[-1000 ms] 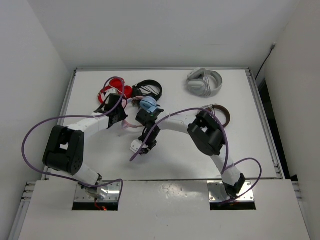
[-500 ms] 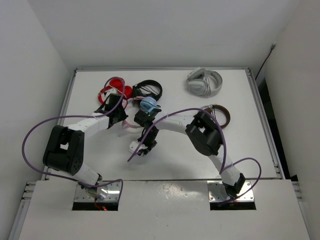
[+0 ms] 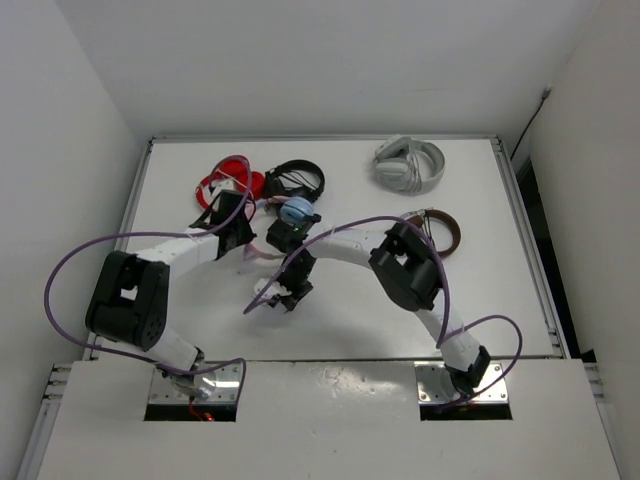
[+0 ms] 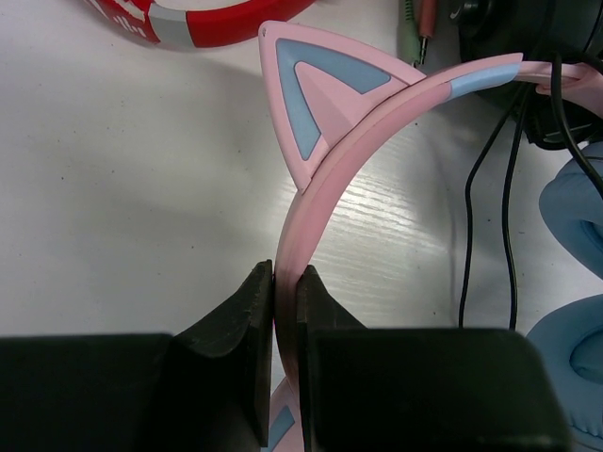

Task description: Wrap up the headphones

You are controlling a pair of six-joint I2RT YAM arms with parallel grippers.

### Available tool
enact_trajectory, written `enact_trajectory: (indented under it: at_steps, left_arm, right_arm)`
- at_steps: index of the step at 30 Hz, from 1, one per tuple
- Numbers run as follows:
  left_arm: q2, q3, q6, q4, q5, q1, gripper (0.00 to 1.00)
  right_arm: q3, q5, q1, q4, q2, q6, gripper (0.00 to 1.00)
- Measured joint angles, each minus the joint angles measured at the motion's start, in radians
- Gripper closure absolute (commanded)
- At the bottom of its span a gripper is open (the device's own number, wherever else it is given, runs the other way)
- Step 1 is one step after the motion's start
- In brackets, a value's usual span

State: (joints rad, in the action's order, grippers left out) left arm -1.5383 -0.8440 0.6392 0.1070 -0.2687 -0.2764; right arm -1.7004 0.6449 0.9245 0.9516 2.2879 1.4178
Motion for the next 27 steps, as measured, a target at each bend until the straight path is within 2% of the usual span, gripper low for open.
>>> enact_trajectory:
  at_steps: [3,7,11,14,20,27]
  left_arm:
    - [0.005,0.011,0.0,-0.005,0.0,0.0,1.0]
    - [0.011,0.026,-0.002,-0.005,0.0,0.0,1.0]
    - [0.021,0.034,-0.001,-0.006,0.0,0.0,1.0]
    - [0.024,0.034,0.001,-0.005,0.006,0.0,1.0]
    - [0.038,0.034,0.006,-0.002,0.035,-0.005,1.0]
    - [0.082,0.059,0.016,-0.003,0.038,-0.005,1.0]
  right_arm:
    - [0.03,0.055,-0.012,-0.039,-0.035,-0.106,1.0]
    - [0.129,0.16,-0.04,-0.219,-0.196,-0.373,1.0]
    - [0.275,0.257,-0.073,-0.543,-0.419,-0.76,1.0]
    - [0.375,0.291,-0.085,-0.812,-0.525,-1.056,1.0]
    - [0.465,0.275,-0.091,-1.207,-0.511,-1.557,1.0]
    - [0.478,0.192,-0.158,-1.493,-0.424,-2.01,1.0]
